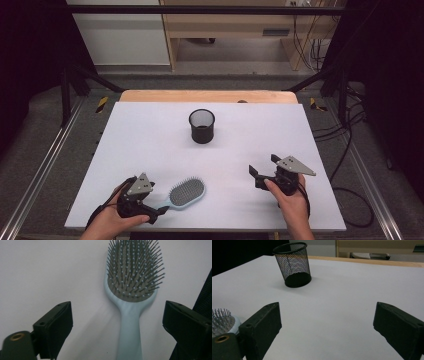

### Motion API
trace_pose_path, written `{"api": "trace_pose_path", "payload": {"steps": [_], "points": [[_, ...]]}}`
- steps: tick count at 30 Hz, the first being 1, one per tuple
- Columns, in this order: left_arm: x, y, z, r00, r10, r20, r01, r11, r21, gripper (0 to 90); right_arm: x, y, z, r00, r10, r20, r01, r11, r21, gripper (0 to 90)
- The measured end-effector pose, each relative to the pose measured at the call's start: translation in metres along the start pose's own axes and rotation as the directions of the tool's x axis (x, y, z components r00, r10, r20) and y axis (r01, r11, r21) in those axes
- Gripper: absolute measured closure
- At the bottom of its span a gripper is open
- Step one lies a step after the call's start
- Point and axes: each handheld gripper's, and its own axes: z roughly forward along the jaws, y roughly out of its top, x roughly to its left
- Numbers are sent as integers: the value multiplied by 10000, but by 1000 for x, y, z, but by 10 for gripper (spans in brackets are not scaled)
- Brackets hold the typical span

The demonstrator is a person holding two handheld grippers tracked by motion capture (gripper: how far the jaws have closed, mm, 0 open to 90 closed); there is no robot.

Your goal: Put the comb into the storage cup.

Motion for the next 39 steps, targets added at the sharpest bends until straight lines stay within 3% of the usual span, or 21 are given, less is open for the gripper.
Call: {"api": "trace_pose_path", "payload": {"steps": [6,7,9,13,16,17,24,36,39], "points": [[2,0,6,9997,-107,238,94,9986,522,198,1,-2,2,10000,16,6,-16,9999,140,80],[1,1,8,9991,-17,415,-13,9973,737,255,1,-1,2,10000,-18,-7,18,9999,146,83],[-1,1,11,9990,29,446,-73,9952,974,286,1,-2,2,10000,-12,-13,12,9999,140,83],[-2,4,13,9980,29,635,-103,9930,1175,399,2,-2,3,10000,-30,-75,32,9998,202,85],[-2,4,14,9981,70,609,-146,9921,1247,441,2,-2,3,9999,-44,-94,46,9998,204,87],[-4,5,14,9982,210,568,-287,9898,1394,509,2,-2,3,10000,-36,-81,38,9998,200,89],[-6,5,19,9965,264,789,-413,9803,1933,554,3,-2,3,10000,-32,-91,33,9998,193,91],[-10,6,22,9977,580,349,-642,9742,2162,688,4,-2,3,9999,-87,-110,90,9997,221,98],[-12,6,21,9962,814,322,-864,9737,2108,694,5,-1,3,9999,-92,-142,95,9997,218,99]]}}
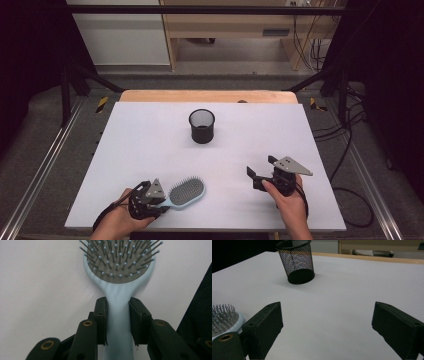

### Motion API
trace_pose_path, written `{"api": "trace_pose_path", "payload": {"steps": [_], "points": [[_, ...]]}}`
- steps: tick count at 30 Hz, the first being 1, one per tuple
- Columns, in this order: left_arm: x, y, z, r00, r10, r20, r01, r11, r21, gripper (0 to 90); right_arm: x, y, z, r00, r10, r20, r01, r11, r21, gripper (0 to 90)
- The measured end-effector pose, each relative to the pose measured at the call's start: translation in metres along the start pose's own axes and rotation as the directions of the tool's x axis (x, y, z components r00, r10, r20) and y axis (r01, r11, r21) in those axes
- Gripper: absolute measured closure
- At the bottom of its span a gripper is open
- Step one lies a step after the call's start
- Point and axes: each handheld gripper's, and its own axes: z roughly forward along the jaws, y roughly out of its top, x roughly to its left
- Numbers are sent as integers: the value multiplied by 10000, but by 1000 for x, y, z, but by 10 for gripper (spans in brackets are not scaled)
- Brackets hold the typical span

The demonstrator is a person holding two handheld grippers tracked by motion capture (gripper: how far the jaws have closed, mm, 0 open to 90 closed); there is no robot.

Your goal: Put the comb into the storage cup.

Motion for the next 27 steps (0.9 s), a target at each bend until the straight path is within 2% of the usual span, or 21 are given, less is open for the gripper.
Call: {"api": "trace_pose_path", "payload": {"steps": [9,13,16,17,18,19,20,21,24,25,27], "points": [[1,2,0,9996,178,-202,-181,9997,-158,697,-1,1,-1,10000,13,30,-13,10000,-54,101],[4,5,-2,9995,173,-277,-186,9987,-465,697,-1,1,-2,10000,-10,13,10,10000,-66,101],[11,11,-5,9986,46,-522,-101,9944,-1049,697,0,1,-2,10000,-36,19,36,10000,-85,101],[11,11,-5,9986,46,-522,-101,9944,-1049,697,0,1,-2,10000,-36,19,36,10000,-85,101],[17,15,-6,9974,-25,-716,-78,9896,-1434,697,0,1,-2,10000,-45,6,45,10000,-61,100],[17,15,-6,9974,-25,-716,-78,9896,-1434,697,0,1,-2,10000,-45,6,45,10000,-61,100],[23,20,-7,9951,67,-982,-237,9845,-1735,697,1,1,-1,10000,-46,13,46,10000,-62,100],[23,20,-7,9951,67,-982,-237,9845,-1735,697,1,1,-1,10000,-46,13,46,10000,-59,100],[38,30,-3,9923,-97,-1238,-191,9732,-2293,697,1,1,-1,10000,-67,18,67,10000,-45,100],[38,30,-3,9923,-97,-1238,-191,9732,-2293,697,1,1,-1,10000,-67,18,67,10000,-45,100],[45,36,1,9898,-271,-1397,-112,9638,-2662,697,1,1,-1,10000,-78,5,78,10000,-53,100]]}}
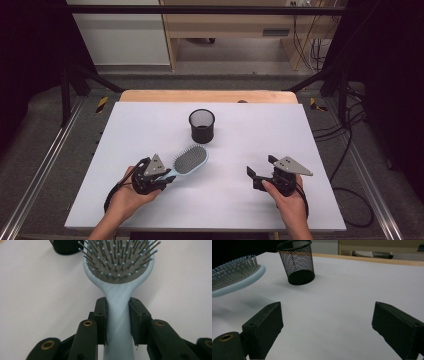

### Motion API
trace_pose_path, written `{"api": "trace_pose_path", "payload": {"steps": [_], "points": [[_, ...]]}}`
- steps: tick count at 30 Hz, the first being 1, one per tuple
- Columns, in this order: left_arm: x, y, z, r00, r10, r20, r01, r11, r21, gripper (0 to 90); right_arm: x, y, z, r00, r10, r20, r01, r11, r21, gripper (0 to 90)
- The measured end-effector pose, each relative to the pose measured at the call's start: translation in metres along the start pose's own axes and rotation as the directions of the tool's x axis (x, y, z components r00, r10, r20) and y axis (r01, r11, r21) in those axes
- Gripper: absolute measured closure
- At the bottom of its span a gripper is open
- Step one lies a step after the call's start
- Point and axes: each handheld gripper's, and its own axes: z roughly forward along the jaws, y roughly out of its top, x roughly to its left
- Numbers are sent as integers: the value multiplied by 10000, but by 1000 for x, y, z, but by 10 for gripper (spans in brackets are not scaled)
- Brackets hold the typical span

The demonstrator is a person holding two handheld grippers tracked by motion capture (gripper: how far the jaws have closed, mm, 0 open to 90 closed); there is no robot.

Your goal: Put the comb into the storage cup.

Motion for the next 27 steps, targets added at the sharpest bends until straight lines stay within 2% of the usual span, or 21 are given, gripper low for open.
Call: {"api": "trace_pose_path", "payload": {"steps": [2,3,4,6,12,13,16,17,22,23,26,27], "points": [[3,3,3,9999,-6,-114,2,9995,-320,697,0,0,0,10000,8,-27,-8,10000,16,99],[3,3,3,9999,-6,-114,2,9995,-320,697,0,0,0,10000,8,-27,-8,10000,16,99],[3,5,6,9995,125,-303,-147,9972,-730,697,1,0,1,9999,40,-92,-39,10000,64,93],[2,6,7,9985,194,-505,-248,9939,-1076,697,2,0,2,9998,105,-161,-105,9999,55,90],[0,6,8,9959,108,-893,-237,9891,-1454,697,8,-1,7,9987,259,-431,-254,9996,129,80],[0,4,10,9950,0,-1003,-162,9869,-1606,697,9,0,9,9982,349,-497,-346,9994,76,76],[2,2,11,9949,-200,-992,27,9852,-1716,697,12,1,12,9979,379,-526,-377,9993,59,74],[2,-2,13,9939,-444,-1007,252,9826,-1842,697,14,0,13,9980,300,-558,-294,9995,126,72],[0,-5,12,9921,-579,-1115,344,9788,-2020,697,17,1,14,9976,333,-603,-329,9994,75,68],[-1,-5,11,9906,-768,-1130,497,9729,-2258,697,20,1,14,9957,520,-762,-520,9986,16,61],[-1,-5,9,9882,-873,-1260,547,9687,-2421,697,23,2,16,9942,639,-869,-635,9980,74,59],[0,-5,7,9850,-1069,-1356,685,9628,-2613,697,29,5,19,9927,713,-974,-701,9974,150,59]]}}
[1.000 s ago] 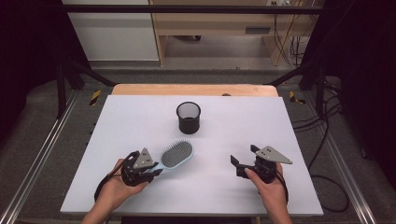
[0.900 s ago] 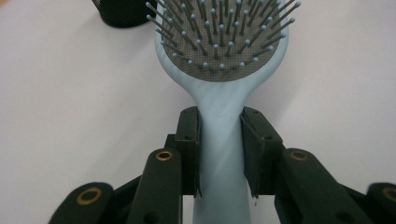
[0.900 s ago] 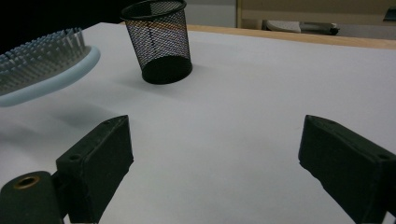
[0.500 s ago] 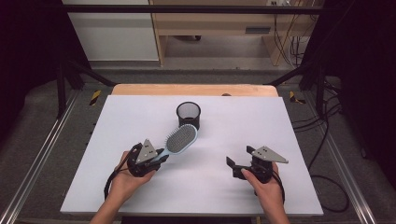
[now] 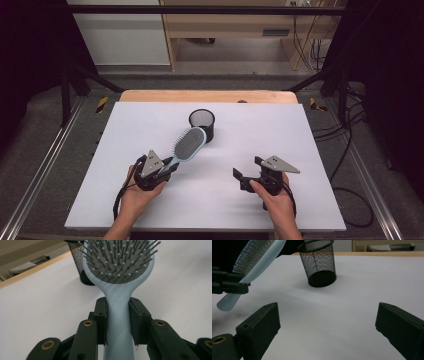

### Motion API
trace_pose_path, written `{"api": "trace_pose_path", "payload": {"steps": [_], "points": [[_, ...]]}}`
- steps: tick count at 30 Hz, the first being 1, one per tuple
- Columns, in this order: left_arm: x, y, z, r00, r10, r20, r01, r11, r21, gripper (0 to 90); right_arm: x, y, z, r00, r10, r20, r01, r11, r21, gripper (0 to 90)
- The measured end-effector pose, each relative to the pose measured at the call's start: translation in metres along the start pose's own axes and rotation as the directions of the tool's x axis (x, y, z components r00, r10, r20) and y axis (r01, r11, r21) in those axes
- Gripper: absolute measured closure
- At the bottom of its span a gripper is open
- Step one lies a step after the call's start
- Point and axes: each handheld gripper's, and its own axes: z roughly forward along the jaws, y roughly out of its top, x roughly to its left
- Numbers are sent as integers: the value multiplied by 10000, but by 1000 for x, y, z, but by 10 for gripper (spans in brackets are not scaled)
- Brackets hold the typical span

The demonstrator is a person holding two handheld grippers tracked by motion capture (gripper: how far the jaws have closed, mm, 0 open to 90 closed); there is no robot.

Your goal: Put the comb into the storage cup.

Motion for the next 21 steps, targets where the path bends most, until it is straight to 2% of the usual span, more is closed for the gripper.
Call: {"api": "trace_pose_path", "payload": {"steps": [1,3,4,5,6,7,8,12,18,21], "points": [[1,0,-1,9998,-119,-176,116,9998,-169,697,2,1,2,10000,-51,-46,52,10000,57,59],[1,-1,-1,9995,-200,-244,194,9995,-252,697,7,3,4,9998,44,-187,-43,10000,72,56],[2,-1,-2,9991,-261,-343,250,9992,-322,697,13,8,10,9990,174,-419,-172,9998,37,54],[2,-1,-3,9988,-287,-404,273,9990,-362,697,13,8,10,9990,174,-419,-172,9998,37,54],[3,-1,-4,9983,-401,-417,381,9981,-479,697,20,14,17,9977,229,-643,-228,9997,21,54],[3,-1,-4,9983,-401,-417,381,9981,-479,697,20,14,17,9977,229,-643,-228,9997,21,54],[3,-1,-5,9979,-533,-357,512,9971,-558,697,28,21,25,9949,327,-957,-335,9994,-63,51],[3,-1,-8,9971,-596,-465,559,9955,-766,697,40,33,39,9901,433,-1333,-461,9988,-185,50],[1,-1,-10,9948,-732,-701,661,9929,-987,697,58,45,58,9843,632,-1649,-722,9962,-488,50],[1,-1,-10,9949,-783,-633,713,9918,-1060,697,63,47,65,9812,718,-1790,-818,9954,-494,50]]}}
